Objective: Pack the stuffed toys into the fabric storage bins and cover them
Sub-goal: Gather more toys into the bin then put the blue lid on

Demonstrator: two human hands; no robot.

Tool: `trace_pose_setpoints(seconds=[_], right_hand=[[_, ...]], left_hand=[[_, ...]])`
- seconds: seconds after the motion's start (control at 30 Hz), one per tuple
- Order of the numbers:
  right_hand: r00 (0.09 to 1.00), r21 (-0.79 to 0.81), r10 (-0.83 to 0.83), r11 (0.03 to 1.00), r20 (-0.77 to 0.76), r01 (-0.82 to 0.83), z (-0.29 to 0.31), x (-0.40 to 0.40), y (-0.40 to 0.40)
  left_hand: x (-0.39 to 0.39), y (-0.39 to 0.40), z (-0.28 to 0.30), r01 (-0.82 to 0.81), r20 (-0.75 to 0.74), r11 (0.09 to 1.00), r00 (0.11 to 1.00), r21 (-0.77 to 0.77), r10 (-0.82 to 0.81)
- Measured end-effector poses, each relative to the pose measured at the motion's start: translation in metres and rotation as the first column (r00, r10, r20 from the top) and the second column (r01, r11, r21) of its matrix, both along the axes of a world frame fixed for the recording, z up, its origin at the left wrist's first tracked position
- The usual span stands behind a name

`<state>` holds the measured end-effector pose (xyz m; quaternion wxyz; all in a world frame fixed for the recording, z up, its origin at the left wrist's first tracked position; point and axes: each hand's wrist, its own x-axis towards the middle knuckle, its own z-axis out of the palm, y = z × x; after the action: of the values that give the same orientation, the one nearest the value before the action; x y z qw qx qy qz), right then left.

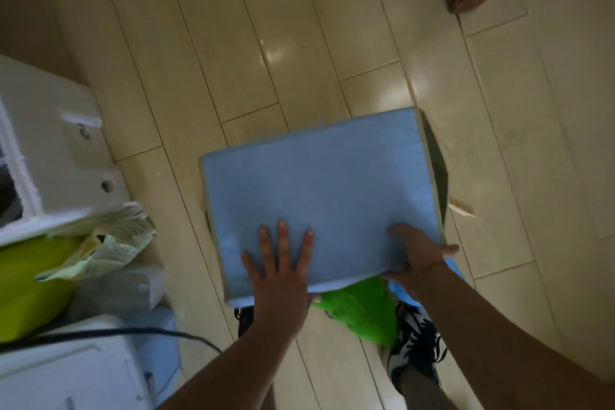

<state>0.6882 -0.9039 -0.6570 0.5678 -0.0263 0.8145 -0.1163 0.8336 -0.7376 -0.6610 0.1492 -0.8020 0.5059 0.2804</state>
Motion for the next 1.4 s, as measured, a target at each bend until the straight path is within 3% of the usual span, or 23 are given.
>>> trace_pose_setpoints(seconds=[0.2,0.33,0.37,0.43,0.47,0.53,0.6,0.67,0.77,0.83,0.97,1.07,1.13,1.17,1.23,1.27,1.3,1.4], right_hand=[[0.993,-0.144,-0.053,0.987,0.108,0.069,-0.036,-0.007,0.011],[0.978,-0.156,0.025,0.988,0.205,0.008,-0.038,-0.010,0.012],[0.983,-0.169,0.052,0.985,0.178,-0.022,-0.033,-0.010,0.012],[0.972,-0.251,0.225,0.939,-0.064,-0.234,-0.020,-0.012,0.009],[0.895,-0.292,0.376,0.852,-0.238,-0.435,-0.014,-0.014,0.006],[0.625,-0.281,0.608,0.568,-0.491,-0.773,0.001,-0.015,-0.002],[0.426,-0.297,0.705,0.307,-0.567,-0.904,0.011,-0.012,-0.016],[0.353,-0.338,0.724,0.174,-0.593,-0.925,0.019,-0.003,-0.034],[0.268,-0.320,0.721,0.067,-0.639,-0.945,0.016,0.011,-0.059],[0.287,-0.307,0.711,0.104,-0.642,-0.946,0.009,0.019,-0.070],[0.438,-0.207,0.675,0.398,-0.594,-0.894,-0.008,0.016,-0.071],[0.563,-0.185,0.703,0.542,-0.434,-0.820,-0.017,0.001,-0.068],[0.583,-0.180,0.721,0.561,-0.375,-0.808,-0.020,-0.003,-0.068],[0.585,-0.185,0.722,0.560,-0.369,-0.808,-0.021,-0.004,-0.070],[0.608,-0.221,0.707,0.568,-0.361,-0.792,-0.022,-0.002,-0.072],[0.624,-0.247,0.696,0.574,-0.354,-0.780,-0.022,-0.002,-0.073],[0.636,-0.269,0.688,0.577,-0.349,-0.771,-0.023,-0.002,-0.075],[0.642,-0.294,0.688,0.570,-0.339,-0.767,-0.025,-0.004,-0.078]], left_hand=[[0.002,-0.003,-0.027,-0.013,0.099,0.995,0.995,-0.103,0.024],[0.003,-0.003,-0.026,-0.011,0.106,0.989,0.994,-0.146,0.026],[0.003,-0.003,-0.023,-0.020,0.091,0.990,0.995,-0.138,0.033],[0.004,-0.002,-0.015,-0.020,0.056,0.990,0.998,-0.137,0.028],[0.005,-0.002,-0.009,-0.004,0.040,0.989,0.999,-0.145,0.010],[0.008,-0.001,0.002,0.032,0.012,0.985,0.999,-0.172,-0.031],[0.015,-0.002,0.011,-0.040,-0.012,0.975,0.999,-0.219,0.039],[0.028,-0.008,0.014,-0.207,-0.003,0.944,0.977,-0.257,0.214],[0.045,-0.015,0.013,-0.368,0.006,0.899,0.925,-0.236,0.380],[0.046,-0.012,0.008,-0.429,-0.064,0.872,0.902,-0.236,0.426],[0.045,0.002,0.005,-0.531,-0.152,0.793,0.847,-0.299,0.510],[0.061,0.005,0.005,-0.682,-0.127,0.698,0.729,-0.221,0.672],[0.075,0.004,0.001,-0.802,-0.164,0.585,0.597,-0.123,0.785],[0.081,0.004,-0.001,-0.875,-0.282,0.481,0.477,-0.061,0.833],[0.091,0.006,-0.005,-0.971,-0.510,0.215,0.135,0.102,0.849],[0.095,0.003,-0.003,-0.978,-0.550,0.114,-0.002,0.177,0.835],[0.100,0.002,-0.005,-0.977,-0.556,0.067,-0.058,0.202,0.829],[0.114,-0.006,-0.016,-0.988,-0.573,0.041,-0.051,0.146,0.818]])
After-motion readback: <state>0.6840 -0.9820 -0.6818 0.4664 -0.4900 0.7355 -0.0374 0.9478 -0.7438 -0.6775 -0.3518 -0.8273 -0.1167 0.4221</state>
